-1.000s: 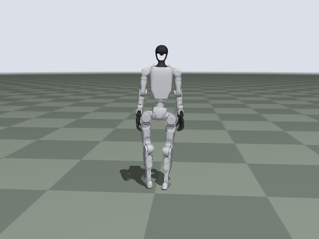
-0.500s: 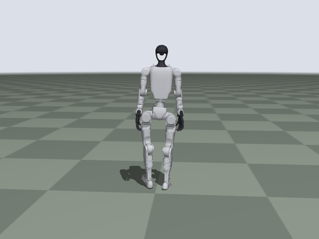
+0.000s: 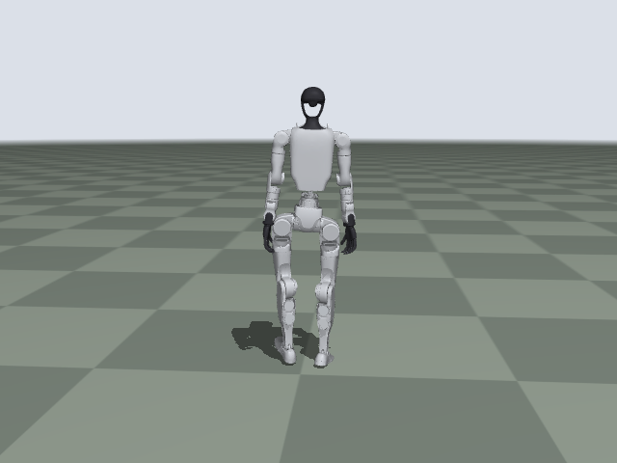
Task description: Upper body actions
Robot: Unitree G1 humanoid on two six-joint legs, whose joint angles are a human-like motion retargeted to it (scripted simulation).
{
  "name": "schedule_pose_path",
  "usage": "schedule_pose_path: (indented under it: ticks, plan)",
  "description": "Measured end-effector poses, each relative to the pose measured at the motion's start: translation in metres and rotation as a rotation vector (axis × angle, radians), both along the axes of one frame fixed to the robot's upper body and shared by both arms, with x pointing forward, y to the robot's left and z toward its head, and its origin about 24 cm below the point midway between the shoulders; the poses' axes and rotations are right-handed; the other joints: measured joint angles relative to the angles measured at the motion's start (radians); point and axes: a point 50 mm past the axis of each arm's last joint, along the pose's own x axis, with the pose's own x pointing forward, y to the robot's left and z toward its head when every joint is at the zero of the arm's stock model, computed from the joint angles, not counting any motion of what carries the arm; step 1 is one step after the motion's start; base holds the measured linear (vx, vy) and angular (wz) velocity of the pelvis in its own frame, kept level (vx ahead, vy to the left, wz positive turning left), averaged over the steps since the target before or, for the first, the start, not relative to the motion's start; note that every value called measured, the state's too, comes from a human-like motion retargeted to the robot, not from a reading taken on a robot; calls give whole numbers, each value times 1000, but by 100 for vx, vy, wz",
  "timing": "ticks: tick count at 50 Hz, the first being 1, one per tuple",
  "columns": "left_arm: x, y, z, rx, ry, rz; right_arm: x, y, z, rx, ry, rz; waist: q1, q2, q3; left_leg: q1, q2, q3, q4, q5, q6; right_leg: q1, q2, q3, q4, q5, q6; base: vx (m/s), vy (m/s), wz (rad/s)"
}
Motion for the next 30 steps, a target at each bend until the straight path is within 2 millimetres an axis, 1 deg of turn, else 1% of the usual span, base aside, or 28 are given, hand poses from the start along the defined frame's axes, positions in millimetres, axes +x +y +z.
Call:
schedule_pose_path:
  ticks: [7,16,25,30]
  plan:
    - [1,-1,0,-3,-3,1,0,0,0,-1,0,2,2,-2,9,-2,-13,-4,1,-10,8,0,-15,-2,1,9,8,1,6,1]
    - [-1,-2,0,-6,0,2,8,0,-1,4,-24,22,13,0,24,7,-34,8,-8,-30,27,-8,-39,8,13,23,25,2,8,-12]
    - [0,1,0,1,-6,10,20,2,-1,3,-70,62,28,7,62,22,-42,55,-10,-56,42,-25,-59,34,55,28,45,1,9,-30]
    - [5,7,1,17,-21,16,36,5,-1,-15,-130,158,40,17,111,35,-17,97,-11,-69,48,-56,-37,93,134,14,37,-4,2,-54]
